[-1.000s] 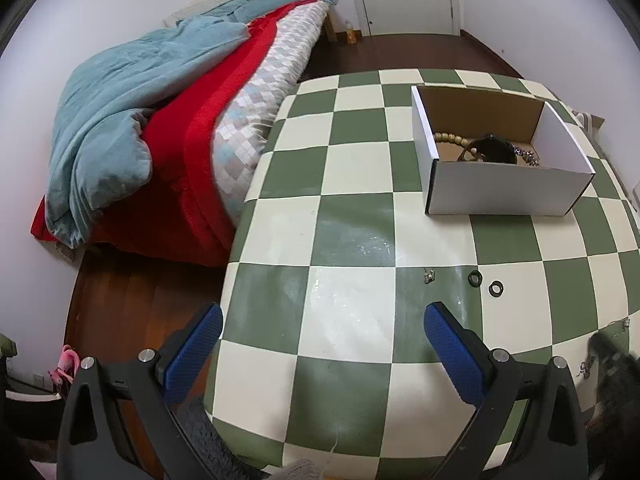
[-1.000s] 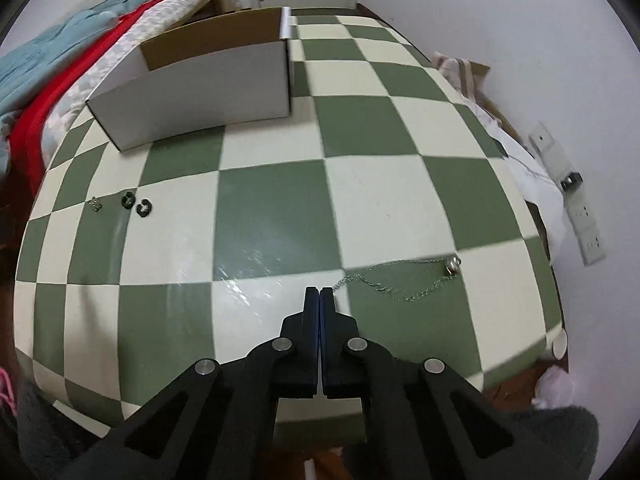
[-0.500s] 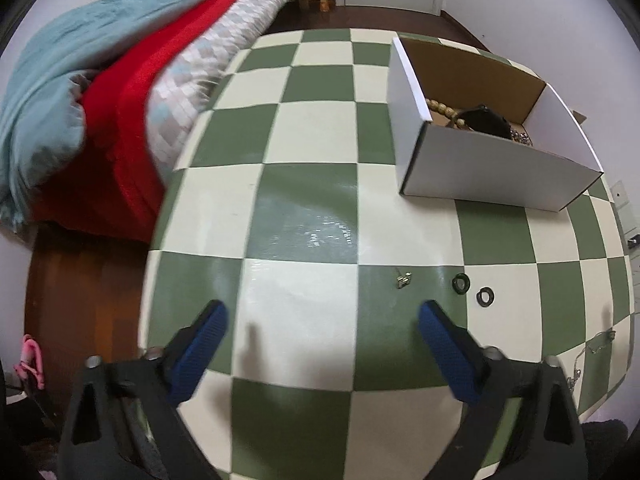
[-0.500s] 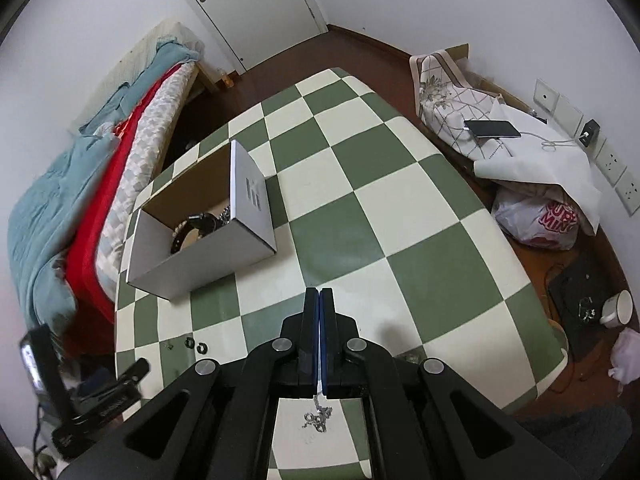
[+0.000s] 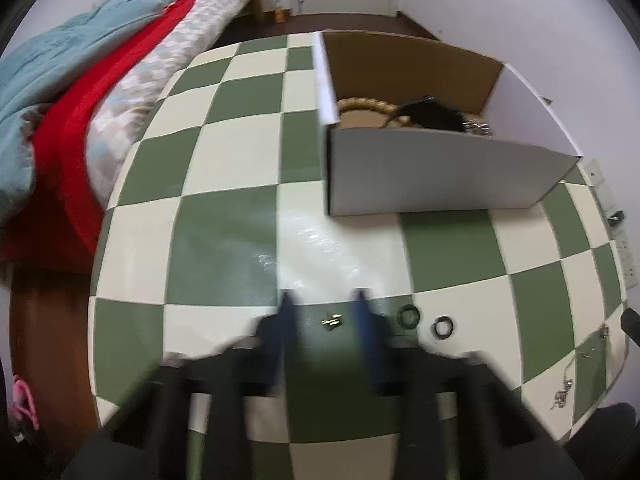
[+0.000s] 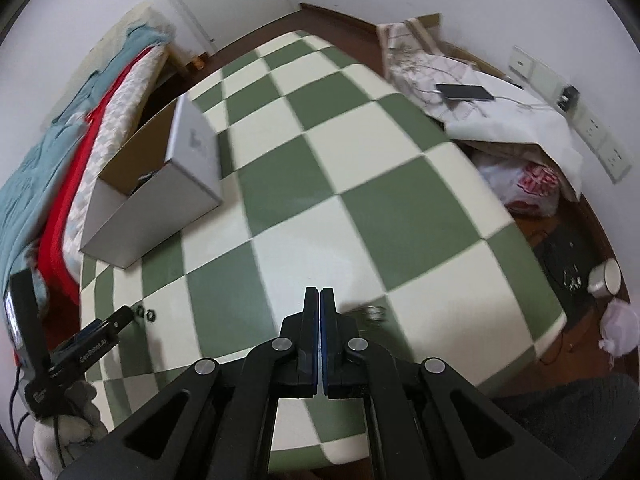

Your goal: Organize jewelry

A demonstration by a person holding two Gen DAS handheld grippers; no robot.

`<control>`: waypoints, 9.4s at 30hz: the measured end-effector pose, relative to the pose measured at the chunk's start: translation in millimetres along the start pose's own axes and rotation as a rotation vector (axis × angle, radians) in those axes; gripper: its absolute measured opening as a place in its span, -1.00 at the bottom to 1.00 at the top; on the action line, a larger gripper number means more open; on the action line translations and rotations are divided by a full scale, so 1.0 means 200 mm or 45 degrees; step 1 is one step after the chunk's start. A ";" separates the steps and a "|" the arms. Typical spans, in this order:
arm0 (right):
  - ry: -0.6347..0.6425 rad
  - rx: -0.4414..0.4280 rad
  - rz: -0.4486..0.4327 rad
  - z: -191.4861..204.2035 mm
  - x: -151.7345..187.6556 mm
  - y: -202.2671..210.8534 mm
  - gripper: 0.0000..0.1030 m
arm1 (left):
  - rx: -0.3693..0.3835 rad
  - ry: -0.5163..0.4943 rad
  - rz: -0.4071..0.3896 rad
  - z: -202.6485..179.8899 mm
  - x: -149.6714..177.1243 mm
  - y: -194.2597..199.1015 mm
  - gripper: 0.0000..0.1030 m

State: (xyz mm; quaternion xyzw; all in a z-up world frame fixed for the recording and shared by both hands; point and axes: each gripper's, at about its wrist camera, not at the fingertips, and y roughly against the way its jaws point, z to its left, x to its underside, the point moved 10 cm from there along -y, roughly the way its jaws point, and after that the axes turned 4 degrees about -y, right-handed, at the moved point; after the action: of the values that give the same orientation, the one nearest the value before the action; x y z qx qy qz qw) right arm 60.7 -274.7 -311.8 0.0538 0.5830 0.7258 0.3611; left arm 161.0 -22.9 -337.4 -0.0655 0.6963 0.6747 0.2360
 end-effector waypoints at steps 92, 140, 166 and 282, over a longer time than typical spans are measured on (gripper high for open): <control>0.428 -0.099 0.071 1.04 -0.82 -0.20 0.24 | 0.133 0.115 0.002 0.15 -0.89 0.15 0.98; 0.579 0.120 -0.331 0.86 -0.33 0.66 1.00 | -0.166 0.117 -0.423 0.25 -0.35 0.99 0.99; 0.761 -0.033 -0.025 0.96 0.36 -0.36 -0.09 | -0.533 0.146 -0.070 0.60 0.10 0.31 0.99; 0.540 0.149 -0.138 0.80 -0.40 0.49 1.00 | -0.102 0.127 -0.256 0.17 -0.41 0.98 0.99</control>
State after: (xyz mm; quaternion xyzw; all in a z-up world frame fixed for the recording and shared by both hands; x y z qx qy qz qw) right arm 154.3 -198.4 -146.4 -0.1104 0.6891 0.6653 0.2653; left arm 160.8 6.6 -125.2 -0.1779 0.6694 0.6709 0.2648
